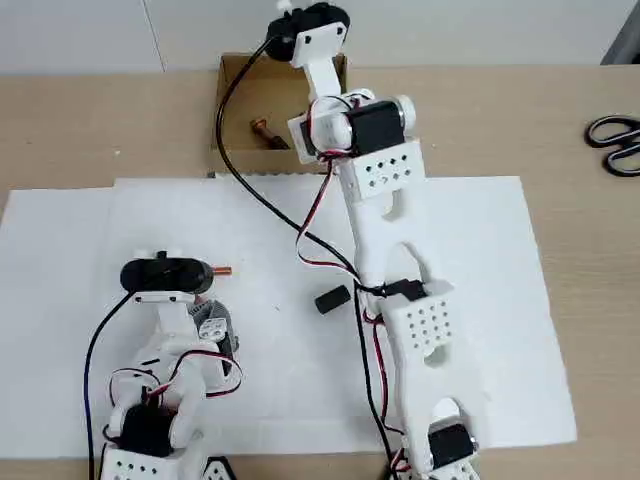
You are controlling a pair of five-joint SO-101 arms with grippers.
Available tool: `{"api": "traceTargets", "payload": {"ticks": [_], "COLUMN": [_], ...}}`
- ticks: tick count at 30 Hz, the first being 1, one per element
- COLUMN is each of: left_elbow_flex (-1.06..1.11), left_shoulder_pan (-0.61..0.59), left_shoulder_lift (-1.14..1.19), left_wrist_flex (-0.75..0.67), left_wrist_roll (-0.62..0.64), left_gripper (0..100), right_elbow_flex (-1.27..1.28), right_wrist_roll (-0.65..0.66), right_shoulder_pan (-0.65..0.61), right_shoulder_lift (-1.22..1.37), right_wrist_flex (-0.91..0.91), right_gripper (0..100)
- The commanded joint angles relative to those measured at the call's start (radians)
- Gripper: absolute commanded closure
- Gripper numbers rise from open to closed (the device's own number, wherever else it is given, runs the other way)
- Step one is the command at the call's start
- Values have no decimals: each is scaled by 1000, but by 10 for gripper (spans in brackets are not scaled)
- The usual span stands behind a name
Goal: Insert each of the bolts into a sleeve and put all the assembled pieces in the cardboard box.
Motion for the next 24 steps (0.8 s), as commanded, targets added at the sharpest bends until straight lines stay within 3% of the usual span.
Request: {"api": "traceTargets", "payload": {"ticks": [1, 7, 15, 24], "left_elbow_flex": [-5, -5, -5, -4], "left_shoulder_pan": [-6, -6, -6, -6], "left_shoulder_lift": [-9, -9, -9, -9], "left_wrist_flex": [-25, -25, -25, -25], "left_wrist_roll": [0, -2, -2, -2], "left_gripper": [994, 994, 994, 994], "right_elbow_flex": [199, 615, 945, 1258], "right_wrist_roll": [-95, -242, -354, -457], "right_shoulder_pan": [-16, -24, -2, 179], "right_shoulder_lift": [-222, -518, -751, -874], "right_wrist_flex": [18, 12, 10, 5], "right_gripper": [994, 991, 991, 994]}}
